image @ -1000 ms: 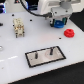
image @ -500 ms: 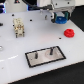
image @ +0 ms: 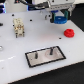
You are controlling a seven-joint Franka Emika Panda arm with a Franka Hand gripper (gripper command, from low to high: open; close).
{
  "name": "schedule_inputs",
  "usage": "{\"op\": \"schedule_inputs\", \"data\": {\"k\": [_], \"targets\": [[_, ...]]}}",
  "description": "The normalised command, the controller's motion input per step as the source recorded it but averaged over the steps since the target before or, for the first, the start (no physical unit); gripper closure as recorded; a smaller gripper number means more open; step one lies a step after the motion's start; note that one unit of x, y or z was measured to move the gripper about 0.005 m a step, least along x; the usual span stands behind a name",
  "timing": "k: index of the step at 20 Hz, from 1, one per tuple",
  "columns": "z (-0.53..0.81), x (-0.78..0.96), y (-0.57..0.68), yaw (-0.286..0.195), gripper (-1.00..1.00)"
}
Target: Insert the blue gear onto the right peg, followed by the red gear
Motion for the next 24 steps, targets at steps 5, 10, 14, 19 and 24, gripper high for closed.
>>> {"op": "schedule_inputs", "data": {"k": [5, 10, 14, 19, 24], "targets": [[0.38, 0.78, -0.31, 0.000, 1.00], [0.29, 0.82, -0.29, 0.000, 1.00], [0.20, 0.82, -0.28, 0.000, 1.00], [0.16, 0.79, -0.29, 0.000, 1.00], [0.09, 0.78, -0.27, 0.000, 1.00]]}}
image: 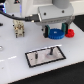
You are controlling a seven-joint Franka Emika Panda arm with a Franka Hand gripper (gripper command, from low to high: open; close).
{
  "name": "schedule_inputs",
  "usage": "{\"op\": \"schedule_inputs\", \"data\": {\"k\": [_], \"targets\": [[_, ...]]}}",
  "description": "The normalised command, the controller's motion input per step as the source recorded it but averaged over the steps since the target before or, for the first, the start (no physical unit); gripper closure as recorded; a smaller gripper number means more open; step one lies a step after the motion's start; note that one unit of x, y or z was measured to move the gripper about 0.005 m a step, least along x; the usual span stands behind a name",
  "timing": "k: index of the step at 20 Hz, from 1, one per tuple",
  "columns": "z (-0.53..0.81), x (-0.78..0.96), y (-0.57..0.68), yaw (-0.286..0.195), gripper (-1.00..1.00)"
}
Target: Insert the blue gear onto the right peg, followed by the red gear
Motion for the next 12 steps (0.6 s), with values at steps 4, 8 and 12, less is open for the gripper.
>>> {"op": "schedule_inputs", "data": {"k": [4, 8, 12], "targets": [[0.01, 0.69, -0.20, 0.000, 1.00], [-0.01, 0.41, -0.21, 0.000, 1.00], [-0.08, 0.14, -0.26, 0.000, 1.00]]}}
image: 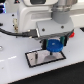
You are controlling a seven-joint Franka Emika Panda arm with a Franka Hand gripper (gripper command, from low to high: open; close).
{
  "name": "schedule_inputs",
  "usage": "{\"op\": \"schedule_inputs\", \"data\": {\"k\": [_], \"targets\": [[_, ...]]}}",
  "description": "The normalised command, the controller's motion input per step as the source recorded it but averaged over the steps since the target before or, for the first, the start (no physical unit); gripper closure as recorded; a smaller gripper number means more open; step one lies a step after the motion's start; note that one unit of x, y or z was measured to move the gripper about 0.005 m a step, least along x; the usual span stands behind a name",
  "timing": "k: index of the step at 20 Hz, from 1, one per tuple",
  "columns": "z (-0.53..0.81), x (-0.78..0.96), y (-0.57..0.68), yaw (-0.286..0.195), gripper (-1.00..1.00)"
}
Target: Insert the blue gear onto the right peg, followed by the red gear
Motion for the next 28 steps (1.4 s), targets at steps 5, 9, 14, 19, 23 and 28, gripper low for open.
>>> {"op": "schedule_inputs", "data": {"k": [5, 9, 14, 19, 23, 28], "targets": [[0.00, 0.33, -0.21, 0.000, 1.00], [0.14, 0.31, 0.00, 0.000, 1.00], [0.18, 0.15, 0.01, 0.000, 1.00], [0.20, 0.08, 0.00, 0.000, 1.00], [0.17, 0.10, -0.01, 0.000, 1.00], [0.09, 0.11, 0.01, 0.000, 1.00]]}}
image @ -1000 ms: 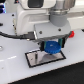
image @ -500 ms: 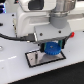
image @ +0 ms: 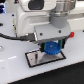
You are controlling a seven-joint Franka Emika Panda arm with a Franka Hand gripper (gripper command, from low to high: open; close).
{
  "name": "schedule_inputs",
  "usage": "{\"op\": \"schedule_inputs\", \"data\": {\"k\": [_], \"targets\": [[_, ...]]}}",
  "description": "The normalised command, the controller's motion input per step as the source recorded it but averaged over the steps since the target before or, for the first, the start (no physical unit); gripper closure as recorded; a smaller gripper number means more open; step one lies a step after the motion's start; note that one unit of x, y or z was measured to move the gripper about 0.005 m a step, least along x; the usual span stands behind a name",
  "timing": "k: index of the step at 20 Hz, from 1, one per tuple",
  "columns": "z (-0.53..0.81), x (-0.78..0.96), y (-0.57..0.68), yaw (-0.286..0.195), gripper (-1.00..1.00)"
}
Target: Insert the blue gear onto the right peg, followed by the red gear
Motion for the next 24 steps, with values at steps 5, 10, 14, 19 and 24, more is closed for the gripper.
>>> {"op": "schedule_inputs", "data": {"k": [5, 10, 14, 19, 24], "targets": [[-0.16, 0.02, -0.03, 0.000, 1.00], [0.15, 0.13, 0.00, 0.000, 1.00], [-0.13, 0.14, 0.00, 0.000, 1.00], [-0.14, 0.12, 0.01, 0.000, 1.00], [-0.07, 0.07, 0.03, 0.000, 1.00]]}}
